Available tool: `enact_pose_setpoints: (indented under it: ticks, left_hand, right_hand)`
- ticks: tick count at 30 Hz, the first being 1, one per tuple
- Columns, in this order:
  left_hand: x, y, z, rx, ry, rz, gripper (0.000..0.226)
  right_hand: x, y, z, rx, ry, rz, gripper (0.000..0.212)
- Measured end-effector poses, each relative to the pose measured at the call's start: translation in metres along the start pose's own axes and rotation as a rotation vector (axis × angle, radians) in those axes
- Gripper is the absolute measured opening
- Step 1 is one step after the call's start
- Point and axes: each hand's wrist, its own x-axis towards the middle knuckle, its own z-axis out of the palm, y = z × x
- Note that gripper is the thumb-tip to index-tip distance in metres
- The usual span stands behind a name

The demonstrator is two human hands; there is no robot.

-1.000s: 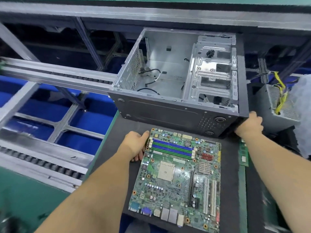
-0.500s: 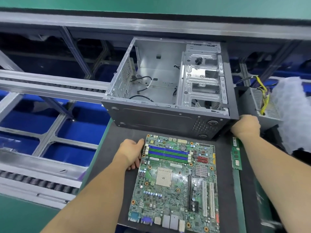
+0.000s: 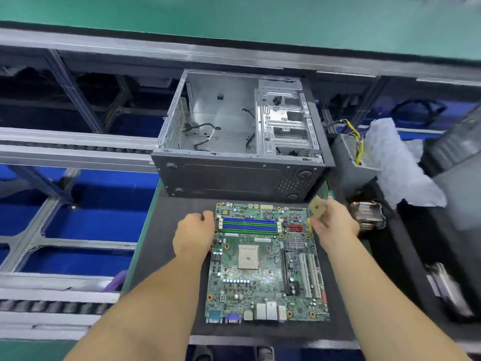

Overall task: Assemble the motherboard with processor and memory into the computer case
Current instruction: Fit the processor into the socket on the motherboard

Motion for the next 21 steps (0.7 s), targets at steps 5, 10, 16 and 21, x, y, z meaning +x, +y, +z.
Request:
enact_pose_setpoints:
  ticks: [5, 10, 16, 21]
  left_hand:
    - [-0.015, 0.015, 0.003, 0.032, 0.081, 0.276, 0.035]
    - [-0.024, 0.047, 0.007, -0.311, -0.125, 0.389, 0.040]
    - [-0.032, 0.072, -0.001, -0.659, -0.662, -0.049, 0.018]
    - [-0.031, 0.056, -0.004, -0.802, -0.977, -0.181, 0.040]
  right_hand:
    - [-0.042, 0.028, 0.001, 0.046, -0.330, 0.171, 0.012]
    - [-0.060, 0.057, 0.015, -0.095, -0.448, 0.084, 0.020]
    - [-0.066, 0.072, 0.018, -0.477, -0.521, -0.440, 0.020]
    - [-0.073, 0.077, 0.018, -0.561, -0.593, -0.637, 0.025]
